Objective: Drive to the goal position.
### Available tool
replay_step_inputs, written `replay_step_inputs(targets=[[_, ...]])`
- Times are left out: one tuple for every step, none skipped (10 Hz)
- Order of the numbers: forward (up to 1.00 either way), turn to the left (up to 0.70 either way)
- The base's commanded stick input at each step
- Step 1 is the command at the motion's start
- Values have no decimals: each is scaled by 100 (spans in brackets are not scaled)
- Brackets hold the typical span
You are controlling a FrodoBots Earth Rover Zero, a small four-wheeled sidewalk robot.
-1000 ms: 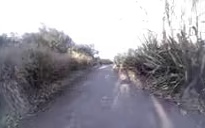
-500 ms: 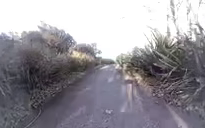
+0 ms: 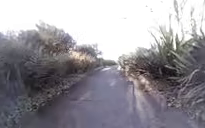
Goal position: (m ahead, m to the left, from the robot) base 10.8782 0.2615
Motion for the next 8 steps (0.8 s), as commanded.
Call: replay_step_inputs(targets=[[85, 0], [85, 0], [85, 0], [85, 0], [85, 0], [85, 0], [85, -34], [85, -34]])
